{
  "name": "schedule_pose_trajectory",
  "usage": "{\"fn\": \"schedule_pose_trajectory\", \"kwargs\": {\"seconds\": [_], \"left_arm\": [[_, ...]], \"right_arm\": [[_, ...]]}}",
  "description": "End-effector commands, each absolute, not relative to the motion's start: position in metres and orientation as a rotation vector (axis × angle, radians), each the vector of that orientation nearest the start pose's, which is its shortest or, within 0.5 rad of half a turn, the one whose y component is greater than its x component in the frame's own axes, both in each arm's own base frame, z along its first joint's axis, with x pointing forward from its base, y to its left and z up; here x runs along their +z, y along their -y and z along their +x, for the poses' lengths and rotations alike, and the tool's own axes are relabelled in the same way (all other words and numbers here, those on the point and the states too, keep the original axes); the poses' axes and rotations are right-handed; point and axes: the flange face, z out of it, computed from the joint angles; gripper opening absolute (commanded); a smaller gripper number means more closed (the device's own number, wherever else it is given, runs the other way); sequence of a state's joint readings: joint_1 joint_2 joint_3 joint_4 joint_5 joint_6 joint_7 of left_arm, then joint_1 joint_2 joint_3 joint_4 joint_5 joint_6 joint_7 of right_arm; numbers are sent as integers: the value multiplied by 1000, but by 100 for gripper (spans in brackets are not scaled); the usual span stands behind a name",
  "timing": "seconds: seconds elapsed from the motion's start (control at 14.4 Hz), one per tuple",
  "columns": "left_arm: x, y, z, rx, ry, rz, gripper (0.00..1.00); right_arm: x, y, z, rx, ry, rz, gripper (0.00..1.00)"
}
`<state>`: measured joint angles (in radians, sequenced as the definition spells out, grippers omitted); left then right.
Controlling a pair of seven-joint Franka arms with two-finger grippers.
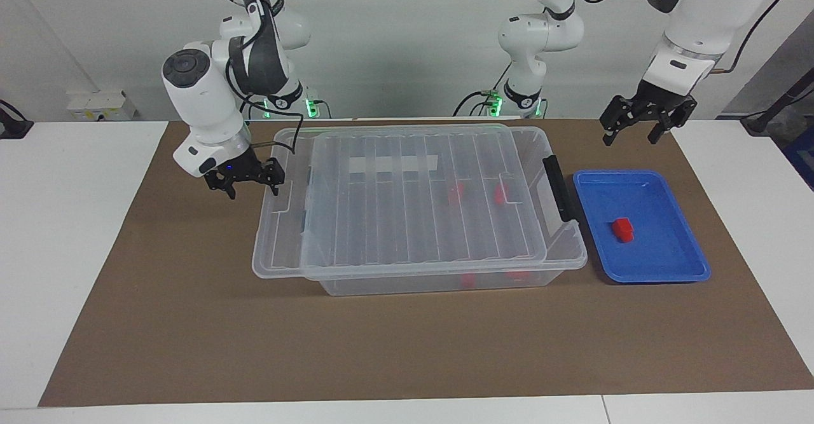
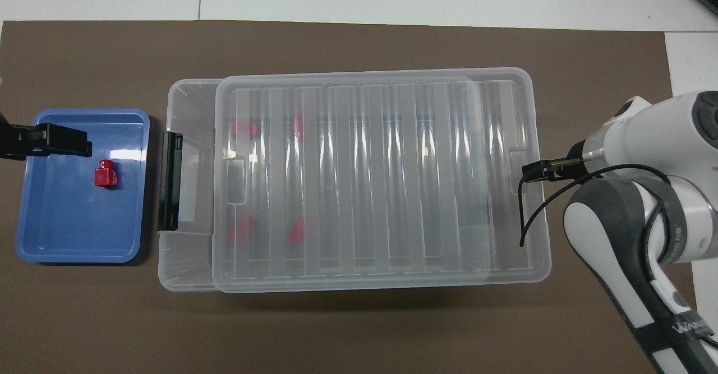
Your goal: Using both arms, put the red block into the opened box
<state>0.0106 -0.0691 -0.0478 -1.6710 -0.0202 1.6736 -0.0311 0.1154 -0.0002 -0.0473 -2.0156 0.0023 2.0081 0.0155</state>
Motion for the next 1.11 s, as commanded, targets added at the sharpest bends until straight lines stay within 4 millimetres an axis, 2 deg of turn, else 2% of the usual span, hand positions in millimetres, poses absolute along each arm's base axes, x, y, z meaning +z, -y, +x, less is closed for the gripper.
{"fn": "schedule_pose_trajectory", "kwargs": {"seconds": [0.0,0.14,0.28,0.48,0.69,0.83,0.9,1.04], "left_arm": [[624,-11,537,-154,-82,-3138,100],[622,-36,536,-160,-178,-3124,100],[613,-53,538,-172,-137,-3123,100],[568,-59,542,-208,-127,-3089,100],[533,-79,546,-234,-49,-3086,100],[499,-92,541,-249,-9,-3083,100],[478,-94,541,-240,-1,-3085,100],[453,-95,540,-211,99,-3095,100]], "right_arm": [[450,-20,550,12,80,-3150,100],[450,-11,551,12,49,-3151,100],[451,-5,550,10,27,-3151,100],[453,2,549,17,7,-3151,100],[455,12,548,20,-22,-3151,100],[456,17,548,20,-34,-3150,100],[456,18,548,20,-32,-3153,100],[457,19,547,32,-25,-3164,100]]}}
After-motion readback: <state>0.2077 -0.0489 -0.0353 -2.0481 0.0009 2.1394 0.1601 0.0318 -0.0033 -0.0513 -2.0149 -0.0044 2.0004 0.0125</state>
